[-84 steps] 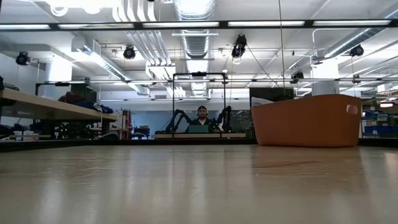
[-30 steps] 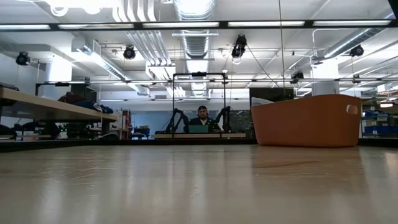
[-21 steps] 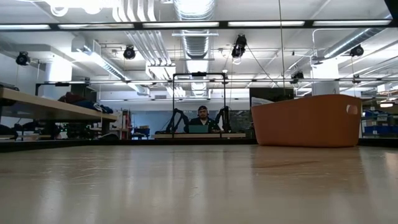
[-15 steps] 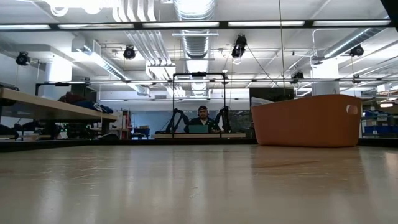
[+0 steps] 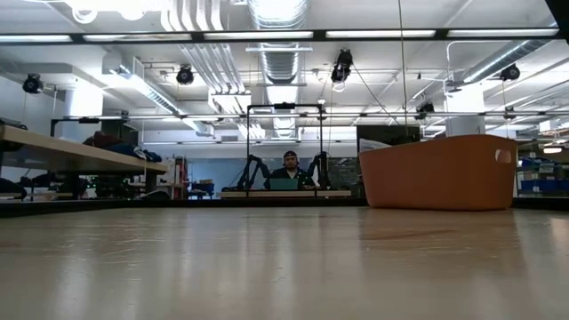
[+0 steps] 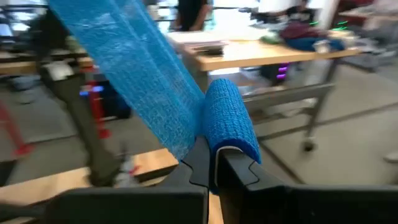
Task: Roll bandage
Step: Roll the blue bandage
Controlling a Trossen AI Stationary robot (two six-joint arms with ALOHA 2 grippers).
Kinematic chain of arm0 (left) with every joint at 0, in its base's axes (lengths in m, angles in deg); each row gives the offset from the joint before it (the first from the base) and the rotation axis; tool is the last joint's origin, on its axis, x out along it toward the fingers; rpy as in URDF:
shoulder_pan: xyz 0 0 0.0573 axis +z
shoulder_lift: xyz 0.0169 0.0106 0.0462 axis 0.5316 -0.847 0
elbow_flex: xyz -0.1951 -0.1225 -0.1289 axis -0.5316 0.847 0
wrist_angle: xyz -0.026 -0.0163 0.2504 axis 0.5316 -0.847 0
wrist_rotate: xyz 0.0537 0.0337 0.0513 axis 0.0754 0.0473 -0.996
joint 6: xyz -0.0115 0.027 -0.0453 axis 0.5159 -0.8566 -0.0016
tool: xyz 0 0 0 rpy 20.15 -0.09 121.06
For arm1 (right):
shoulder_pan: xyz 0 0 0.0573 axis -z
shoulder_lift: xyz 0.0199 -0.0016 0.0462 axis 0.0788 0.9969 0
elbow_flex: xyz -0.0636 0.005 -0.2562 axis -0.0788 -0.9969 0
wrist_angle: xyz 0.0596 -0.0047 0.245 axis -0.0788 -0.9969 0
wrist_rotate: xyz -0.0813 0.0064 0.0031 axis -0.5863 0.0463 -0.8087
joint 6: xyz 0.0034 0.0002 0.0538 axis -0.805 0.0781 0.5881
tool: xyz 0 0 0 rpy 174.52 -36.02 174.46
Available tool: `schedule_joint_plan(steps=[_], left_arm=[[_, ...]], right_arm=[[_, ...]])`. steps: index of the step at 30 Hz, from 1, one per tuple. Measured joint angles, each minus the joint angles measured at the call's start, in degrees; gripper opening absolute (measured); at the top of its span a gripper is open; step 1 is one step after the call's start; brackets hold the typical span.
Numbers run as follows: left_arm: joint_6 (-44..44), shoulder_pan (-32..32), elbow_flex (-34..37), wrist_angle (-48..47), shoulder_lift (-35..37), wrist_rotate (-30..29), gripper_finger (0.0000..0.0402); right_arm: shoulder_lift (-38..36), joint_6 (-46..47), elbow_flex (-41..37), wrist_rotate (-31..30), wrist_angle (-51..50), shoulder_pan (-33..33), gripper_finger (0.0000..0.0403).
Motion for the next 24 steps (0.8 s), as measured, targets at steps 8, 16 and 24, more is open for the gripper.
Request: schedule_joint_plan(steps=[8,16,24], left_arm=[[-4.58,2.05,-8.15,-9.69,-5.24,-1.11,0.0000],[-4.55,9.17,-14.28,-11.17,-10.35,-1.30,0.0000],[-4.63,12.80,-15.22,-11.24,-14.65,0.23,0.0000]], right_arm=[[0.00,2.21,-0.11,3.13,-2.22,-3.89,0.0003],[0.00,6.32,-0.11,8.16,-3.28,-7.36,0.0003],[0.00,8.76,-0.11,10.57,-3.16,-10.61,0.0003]])
